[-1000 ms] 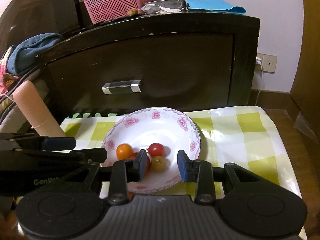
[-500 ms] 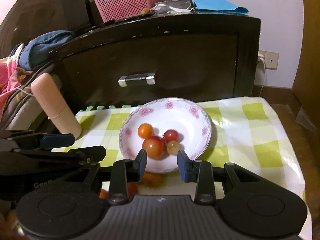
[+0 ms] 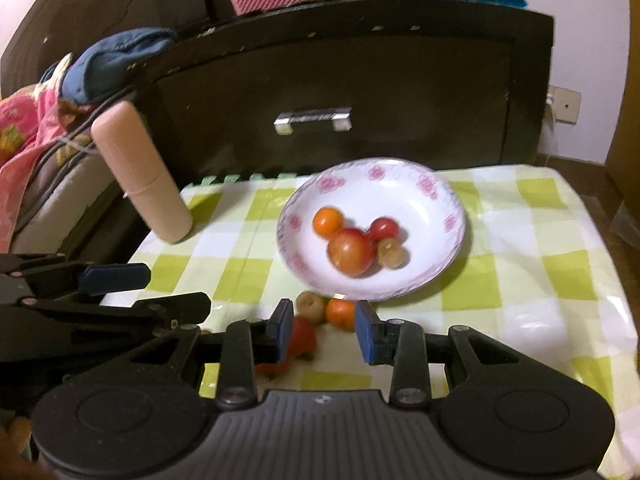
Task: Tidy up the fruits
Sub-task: 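Withdraw both open tools from the bowl toward the remaining fruits, then grasp a red cherry tomato with the right tool while the left tool approaches a brown fruit, then close the left tool around the small brown fruit and lift it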
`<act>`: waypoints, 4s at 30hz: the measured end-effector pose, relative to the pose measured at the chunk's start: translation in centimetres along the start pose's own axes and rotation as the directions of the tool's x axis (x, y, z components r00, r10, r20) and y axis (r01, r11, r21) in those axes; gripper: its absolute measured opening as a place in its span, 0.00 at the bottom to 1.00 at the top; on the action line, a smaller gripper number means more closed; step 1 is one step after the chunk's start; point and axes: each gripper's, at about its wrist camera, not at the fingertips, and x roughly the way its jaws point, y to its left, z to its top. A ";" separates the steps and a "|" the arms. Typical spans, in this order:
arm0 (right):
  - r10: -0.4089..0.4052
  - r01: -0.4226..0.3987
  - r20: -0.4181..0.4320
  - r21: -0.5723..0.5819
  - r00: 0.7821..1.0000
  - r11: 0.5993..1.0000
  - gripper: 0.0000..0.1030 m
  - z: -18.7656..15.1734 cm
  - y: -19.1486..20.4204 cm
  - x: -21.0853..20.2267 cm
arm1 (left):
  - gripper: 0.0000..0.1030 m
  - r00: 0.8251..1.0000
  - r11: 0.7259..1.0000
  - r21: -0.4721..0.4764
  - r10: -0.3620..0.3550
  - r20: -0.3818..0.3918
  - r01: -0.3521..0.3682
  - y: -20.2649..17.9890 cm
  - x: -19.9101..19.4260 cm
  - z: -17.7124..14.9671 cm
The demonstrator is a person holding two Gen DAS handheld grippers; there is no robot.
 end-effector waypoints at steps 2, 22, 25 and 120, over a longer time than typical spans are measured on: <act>0.011 -0.011 -0.018 -0.011 1.000 1.000 0.31 -0.3 0.4 0.4 | 0.62 1.000 1.000 -0.005 -0.002 -0.020 0.002 0.5 0.2 -0.5; 0.078 -0.090 -0.134 -0.091 0.988 0.992 0.31 -2.6 2.0 3.9 | 0.70 0.991 1.000 0.028 0.002 -0.132 0.002 3.5 0.2 -2.8; 0.088 -0.103 -0.144 -0.100 0.986 0.990 0.31 -2.5 2.3 4.5 | 0.71 0.992 1.000 0.023 -0.011 -0.129 0.014 3.4 0.2 -2.7; 0.017 -0.053 -0.197 -0.178 0.980 0.983 0.37 -7.7 -0.3 1.0 | 0.39 0.971 0.984 0.075 -0.142 -0.193 0.159 -2.5 2.3 -8.0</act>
